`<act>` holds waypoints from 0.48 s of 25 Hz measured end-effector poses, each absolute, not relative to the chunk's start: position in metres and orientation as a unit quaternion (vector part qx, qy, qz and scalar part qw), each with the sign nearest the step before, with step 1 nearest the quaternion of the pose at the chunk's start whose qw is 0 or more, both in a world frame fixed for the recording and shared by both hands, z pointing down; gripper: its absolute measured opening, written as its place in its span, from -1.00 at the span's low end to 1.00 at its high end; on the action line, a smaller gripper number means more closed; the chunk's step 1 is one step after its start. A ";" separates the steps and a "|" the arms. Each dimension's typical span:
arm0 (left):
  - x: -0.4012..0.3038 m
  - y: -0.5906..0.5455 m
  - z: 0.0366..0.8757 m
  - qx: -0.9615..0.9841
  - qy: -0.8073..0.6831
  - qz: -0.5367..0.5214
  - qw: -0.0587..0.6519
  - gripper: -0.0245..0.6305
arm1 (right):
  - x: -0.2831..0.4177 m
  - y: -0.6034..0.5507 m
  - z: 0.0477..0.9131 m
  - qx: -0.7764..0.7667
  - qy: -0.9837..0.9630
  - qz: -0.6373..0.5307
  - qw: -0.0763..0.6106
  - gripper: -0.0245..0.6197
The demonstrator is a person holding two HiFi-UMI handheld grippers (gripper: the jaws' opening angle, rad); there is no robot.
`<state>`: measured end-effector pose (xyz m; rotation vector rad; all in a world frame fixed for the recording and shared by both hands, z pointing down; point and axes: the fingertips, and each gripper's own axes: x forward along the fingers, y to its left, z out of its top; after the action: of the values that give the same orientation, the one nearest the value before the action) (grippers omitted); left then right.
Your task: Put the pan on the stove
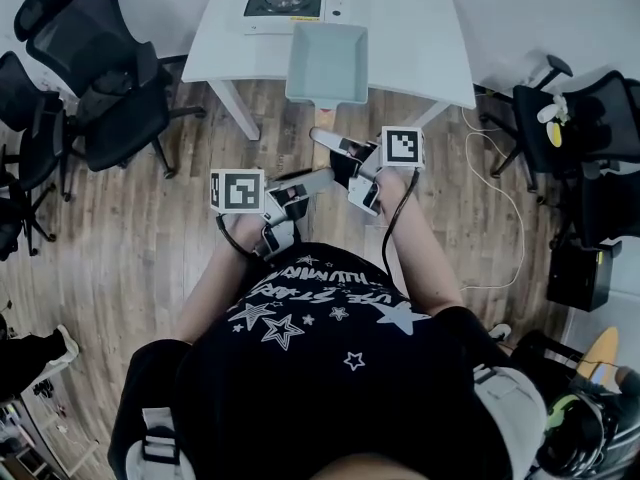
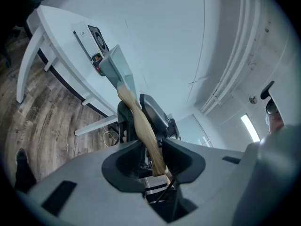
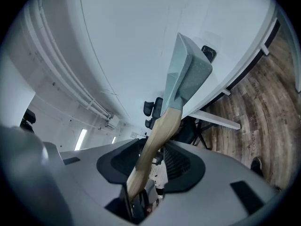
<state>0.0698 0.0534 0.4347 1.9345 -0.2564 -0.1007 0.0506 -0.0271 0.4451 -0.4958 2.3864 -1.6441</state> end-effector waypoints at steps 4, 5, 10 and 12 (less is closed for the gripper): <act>0.060 0.019 0.433 0.823 -0.098 -0.036 0.559 -0.53 | 0.042 -0.060 0.443 -0.176 0.800 -0.564 0.105 -0.43; 0.059 0.010 0.433 0.823 -0.095 -0.035 0.559 -0.53 | 0.041 -0.069 0.444 -0.180 0.800 -0.563 0.104 -0.43; 0.051 -0.026 0.433 0.823 -0.082 -0.028 0.562 -0.53 | 0.036 -0.107 0.444 -0.192 0.801 -0.557 0.109 -0.43; 0.047 -0.038 0.433 0.823 -0.077 -0.028 0.563 -0.52 | 0.033 -0.119 0.444 -0.196 0.801 -0.554 0.112 -0.43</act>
<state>0.0473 -0.0382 0.4326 1.9372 -0.1802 -0.0655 0.0332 -0.1193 0.4440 -0.5766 2.3524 -1.6257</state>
